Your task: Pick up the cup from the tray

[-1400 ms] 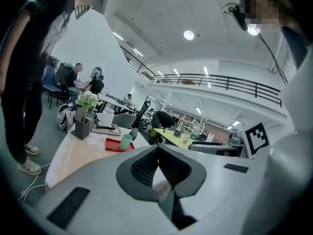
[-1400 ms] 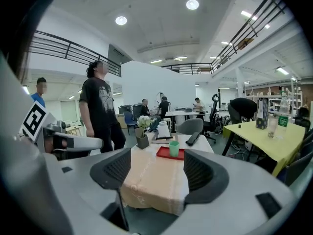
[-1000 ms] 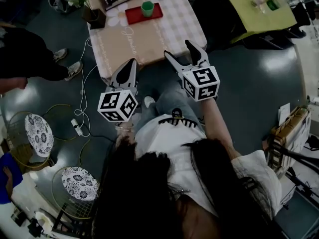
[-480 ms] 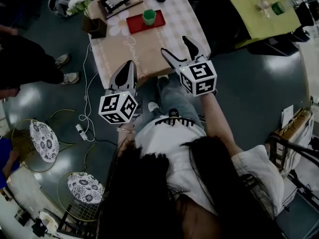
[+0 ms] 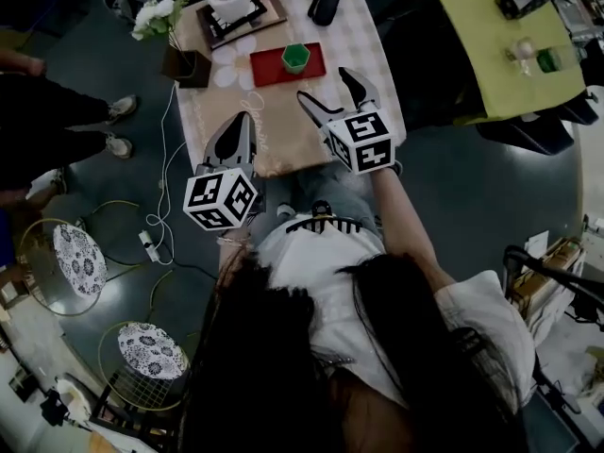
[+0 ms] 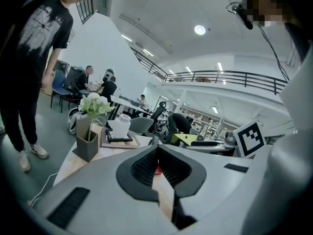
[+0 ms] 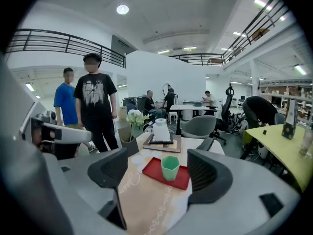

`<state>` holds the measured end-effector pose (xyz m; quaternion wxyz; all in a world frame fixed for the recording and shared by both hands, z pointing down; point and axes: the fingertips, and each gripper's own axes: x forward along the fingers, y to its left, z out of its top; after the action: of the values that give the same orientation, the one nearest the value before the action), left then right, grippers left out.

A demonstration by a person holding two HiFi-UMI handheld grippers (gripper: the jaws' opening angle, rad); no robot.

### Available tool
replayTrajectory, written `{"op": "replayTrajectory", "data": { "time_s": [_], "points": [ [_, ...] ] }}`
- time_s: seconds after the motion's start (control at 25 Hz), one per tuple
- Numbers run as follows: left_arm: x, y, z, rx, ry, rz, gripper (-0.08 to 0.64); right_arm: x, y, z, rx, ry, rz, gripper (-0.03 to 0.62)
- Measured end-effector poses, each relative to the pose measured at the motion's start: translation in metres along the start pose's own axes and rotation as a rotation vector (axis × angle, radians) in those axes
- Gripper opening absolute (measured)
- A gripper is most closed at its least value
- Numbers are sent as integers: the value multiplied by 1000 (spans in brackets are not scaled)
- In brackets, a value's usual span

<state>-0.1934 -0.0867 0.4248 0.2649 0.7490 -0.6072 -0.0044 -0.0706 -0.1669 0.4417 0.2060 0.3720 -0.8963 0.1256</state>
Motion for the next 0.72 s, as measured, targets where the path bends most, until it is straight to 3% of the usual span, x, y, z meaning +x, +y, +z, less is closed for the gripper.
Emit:
{"op": "replayTrajectory", "data": {
  "time_s": [0.24, 0.64, 0.72],
  "points": [
    [28, 13, 9, -23, 5, 55, 9, 48, -12, -1, -49, 69, 45, 365],
    [71, 40, 24, -22, 38, 135, 9, 122, -25, -44, -152, 260, 130, 373],
    [75, 44, 25, -27, 41, 154, 9, 136, -27, -51, -104, 277, 138, 373]
  ]
}}
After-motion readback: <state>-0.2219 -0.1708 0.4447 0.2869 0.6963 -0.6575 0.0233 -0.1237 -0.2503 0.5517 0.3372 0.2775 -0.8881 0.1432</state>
